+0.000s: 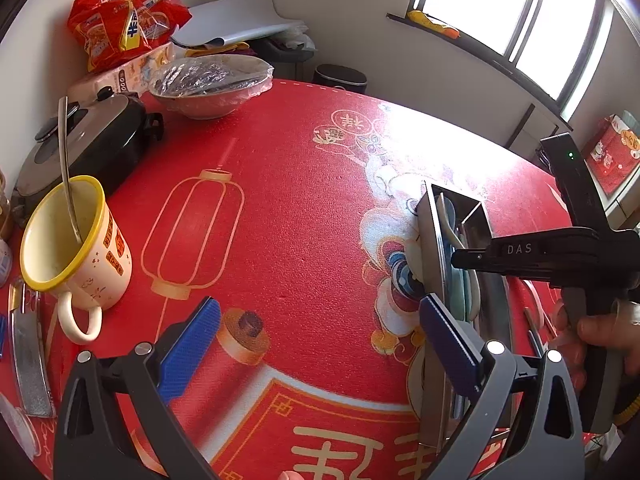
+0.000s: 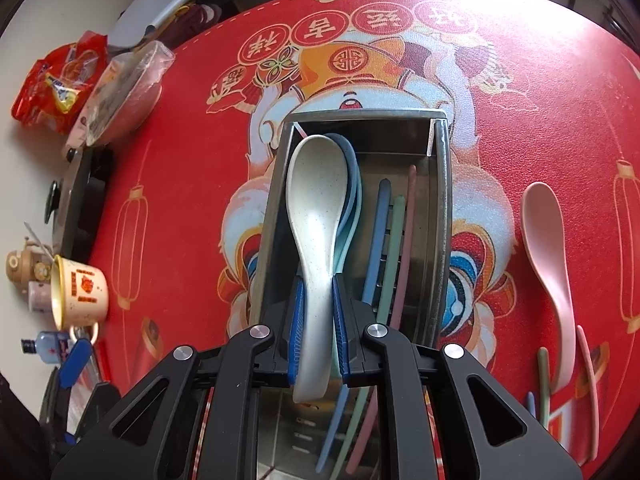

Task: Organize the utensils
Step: 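Lower the white spoon into the caddy and open the right gripper, then withdraw both grippers from the caddy, then lower the open left gripper toward the blue chopstick beside the pink spoon, then grasp the blue chopstick with the left gripper and lift it, then carry the blue chopstick over the caddy with the left gripper, then grasp the pink spoon handle with the right gripper and lift it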

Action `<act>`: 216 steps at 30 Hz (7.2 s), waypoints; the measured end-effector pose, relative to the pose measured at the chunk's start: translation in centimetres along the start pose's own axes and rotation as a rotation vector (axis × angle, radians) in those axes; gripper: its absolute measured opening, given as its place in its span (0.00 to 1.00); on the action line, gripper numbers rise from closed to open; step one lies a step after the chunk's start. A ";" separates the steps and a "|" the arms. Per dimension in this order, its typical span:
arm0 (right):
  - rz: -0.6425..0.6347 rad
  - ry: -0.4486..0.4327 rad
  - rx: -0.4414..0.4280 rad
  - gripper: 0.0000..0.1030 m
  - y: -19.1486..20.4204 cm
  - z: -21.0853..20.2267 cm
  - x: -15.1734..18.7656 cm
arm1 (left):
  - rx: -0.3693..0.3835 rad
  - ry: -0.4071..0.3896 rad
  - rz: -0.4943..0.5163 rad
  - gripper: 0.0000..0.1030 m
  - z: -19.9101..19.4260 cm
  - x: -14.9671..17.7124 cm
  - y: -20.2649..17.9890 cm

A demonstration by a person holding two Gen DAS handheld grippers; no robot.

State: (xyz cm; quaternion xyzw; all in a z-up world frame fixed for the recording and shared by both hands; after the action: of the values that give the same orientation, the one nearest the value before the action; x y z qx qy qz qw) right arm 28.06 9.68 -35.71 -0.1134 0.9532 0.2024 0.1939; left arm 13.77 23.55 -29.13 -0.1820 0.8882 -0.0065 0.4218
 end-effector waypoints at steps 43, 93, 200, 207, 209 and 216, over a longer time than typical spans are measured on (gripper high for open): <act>-0.114 -0.486 0.150 0.86 -20.2 -19.6 3.1 | 0.055 0.012 0.128 0.94 -1.6 0.2 -16.7; -0.243 -0.293 0.029 0.86 -31.6 -18.1 5.7 | 0.019 0.358 -0.027 0.09 2.4 16.0 -31.0; -0.234 -0.104 -0.041 0.41 -15.1 -5.8 1.5 | 0.121 0.051 0.066 0.05 -2.6 4.5 -14.8; -0.165 -0.082 -0.018 0.36 -15.0 -4.1 1.5 | 0.142 0.061 0.072 0.05 -2.4 4.0 -13.5; -0.151 -0.091 -0.011 0.34 -15.0 -3.9 1.2 | 0.150 0.066 0.075 0.05 -2.2 3.9 -13.2; -0.097 -0.090 0.016 0.26 -15.1 -3.7 0.9 | 0.179 0.083 0.091 0.05 -1.4 3.6 -12.9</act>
State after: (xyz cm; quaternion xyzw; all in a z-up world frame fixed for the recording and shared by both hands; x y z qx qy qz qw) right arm 30.56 -5.50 -38.16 -0.1489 0.9385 0.1901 0.2470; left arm 14.70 10.14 -28.76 -0.1024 0.9081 -0.0742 0.3992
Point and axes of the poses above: each gripper's, at about its wrist camera, not at the fingertips, and z roughly the way its jaws point, y to its left, x to its underside, the point moved 6 cm from there along z, roughly the way its jaws point, and after that the axes turned 13 degrees about -y, right-handed, at the moved point
